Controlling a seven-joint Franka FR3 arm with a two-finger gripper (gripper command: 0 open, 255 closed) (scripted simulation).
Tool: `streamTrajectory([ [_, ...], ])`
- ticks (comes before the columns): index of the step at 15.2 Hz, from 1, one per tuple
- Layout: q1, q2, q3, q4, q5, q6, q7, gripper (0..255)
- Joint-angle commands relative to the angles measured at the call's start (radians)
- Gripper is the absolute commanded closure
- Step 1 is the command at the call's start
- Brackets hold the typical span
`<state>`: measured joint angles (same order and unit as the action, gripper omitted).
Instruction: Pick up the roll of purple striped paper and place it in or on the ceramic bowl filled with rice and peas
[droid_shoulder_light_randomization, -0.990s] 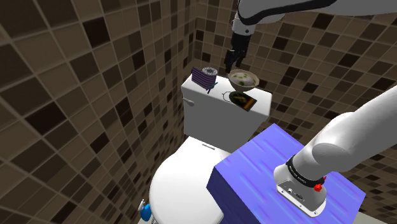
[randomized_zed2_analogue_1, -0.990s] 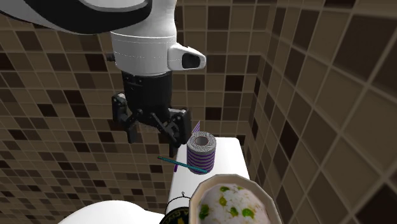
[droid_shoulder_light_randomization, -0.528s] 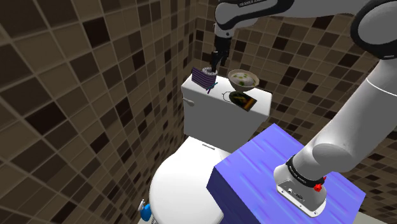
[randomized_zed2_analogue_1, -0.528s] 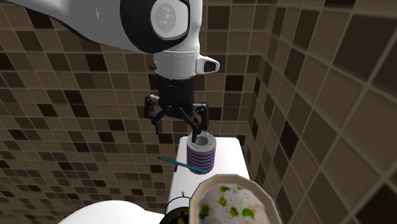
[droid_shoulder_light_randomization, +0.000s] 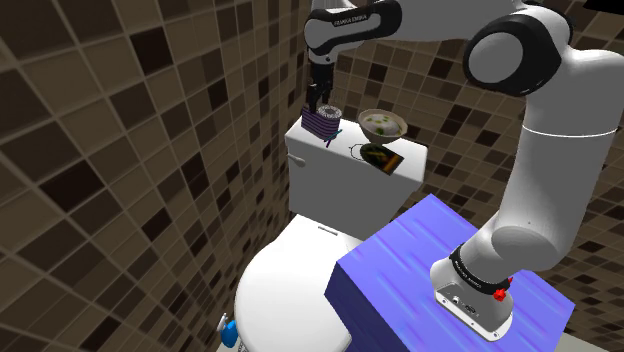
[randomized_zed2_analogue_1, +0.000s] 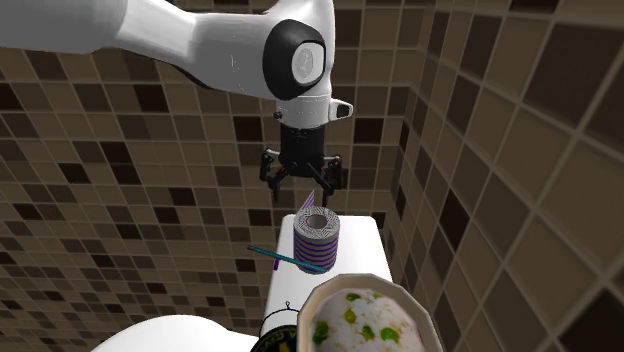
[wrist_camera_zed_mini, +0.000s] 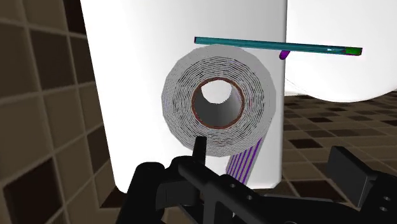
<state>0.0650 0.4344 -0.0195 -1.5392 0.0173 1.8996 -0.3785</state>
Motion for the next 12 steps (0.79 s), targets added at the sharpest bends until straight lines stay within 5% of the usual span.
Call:
streamTrajectory([
  [1,0.003,0.087,0.004,0.103,-0.008,-0.016,-0.018,0],
  [12,0.003,0.115,0.005,0.043,-0.008,0.073,-0.020,0],
])
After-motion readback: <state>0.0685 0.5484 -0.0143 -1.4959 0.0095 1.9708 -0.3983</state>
